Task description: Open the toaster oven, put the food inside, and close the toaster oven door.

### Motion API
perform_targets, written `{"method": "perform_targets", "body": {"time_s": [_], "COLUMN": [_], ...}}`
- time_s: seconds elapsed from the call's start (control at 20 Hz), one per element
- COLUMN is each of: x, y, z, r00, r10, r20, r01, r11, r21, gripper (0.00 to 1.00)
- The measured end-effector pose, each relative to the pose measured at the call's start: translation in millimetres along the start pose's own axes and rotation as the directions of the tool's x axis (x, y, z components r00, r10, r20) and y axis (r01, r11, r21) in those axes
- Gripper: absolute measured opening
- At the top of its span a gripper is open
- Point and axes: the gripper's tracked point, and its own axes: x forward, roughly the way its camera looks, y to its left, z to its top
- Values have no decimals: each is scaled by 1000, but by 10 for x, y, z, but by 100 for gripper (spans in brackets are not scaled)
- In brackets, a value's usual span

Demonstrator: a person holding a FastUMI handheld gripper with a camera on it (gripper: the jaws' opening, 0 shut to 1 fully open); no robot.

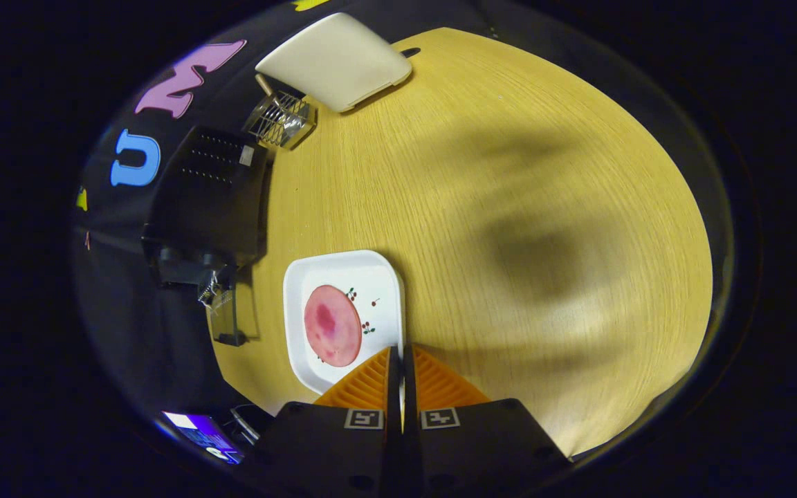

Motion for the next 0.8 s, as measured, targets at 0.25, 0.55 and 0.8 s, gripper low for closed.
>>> {"method": "perform_targets", "body": {"time_s": [0.25, 0.55, 0.8], "x": [23, -280, -379], "y": [86, 381, 810], "z": [-74, -254, -389], "r00": [995, 982, 973], "r10": [87, 165, 199], "r20": [43, 91, 118], "r01": [-90, -177, -212], "r11": [992, 975, 972], "r21": [93, 135, 106], "gripper": [5, 5, 5]}}
